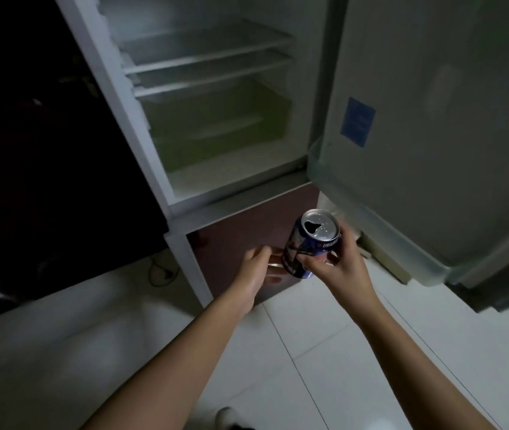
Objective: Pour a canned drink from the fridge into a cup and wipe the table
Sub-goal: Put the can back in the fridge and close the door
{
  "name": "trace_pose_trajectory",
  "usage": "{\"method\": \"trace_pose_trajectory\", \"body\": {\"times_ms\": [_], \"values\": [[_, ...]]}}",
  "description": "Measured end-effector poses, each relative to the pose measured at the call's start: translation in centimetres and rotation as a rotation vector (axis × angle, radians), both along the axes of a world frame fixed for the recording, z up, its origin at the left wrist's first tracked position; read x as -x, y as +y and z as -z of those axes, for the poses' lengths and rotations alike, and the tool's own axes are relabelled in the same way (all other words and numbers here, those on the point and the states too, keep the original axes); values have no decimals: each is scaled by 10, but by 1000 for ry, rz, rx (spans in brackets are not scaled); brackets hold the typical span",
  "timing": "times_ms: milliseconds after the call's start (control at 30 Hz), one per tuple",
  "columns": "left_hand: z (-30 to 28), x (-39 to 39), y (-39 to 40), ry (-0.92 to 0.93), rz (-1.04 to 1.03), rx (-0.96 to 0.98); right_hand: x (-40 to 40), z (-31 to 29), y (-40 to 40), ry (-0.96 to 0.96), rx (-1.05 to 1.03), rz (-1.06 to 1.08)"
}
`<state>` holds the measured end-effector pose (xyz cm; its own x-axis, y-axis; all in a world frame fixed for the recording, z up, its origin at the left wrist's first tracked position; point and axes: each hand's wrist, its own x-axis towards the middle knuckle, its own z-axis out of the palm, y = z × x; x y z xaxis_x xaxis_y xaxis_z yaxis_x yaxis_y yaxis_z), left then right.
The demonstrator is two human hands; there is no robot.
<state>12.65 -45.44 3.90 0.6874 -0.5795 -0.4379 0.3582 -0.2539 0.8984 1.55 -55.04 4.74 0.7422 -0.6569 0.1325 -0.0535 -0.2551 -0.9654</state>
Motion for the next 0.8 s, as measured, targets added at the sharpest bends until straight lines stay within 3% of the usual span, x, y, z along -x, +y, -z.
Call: {"method": "trace_pose_trajectory", "body": {"times_ms": [433, 800], "values": [[-9, -94, 62, -46, -243, 47, -116, -14, 45, -38, 39, -176], [-67, -179, 44, -199, -242, 198, -205, -80, 27, -147, 154, -156]]}}
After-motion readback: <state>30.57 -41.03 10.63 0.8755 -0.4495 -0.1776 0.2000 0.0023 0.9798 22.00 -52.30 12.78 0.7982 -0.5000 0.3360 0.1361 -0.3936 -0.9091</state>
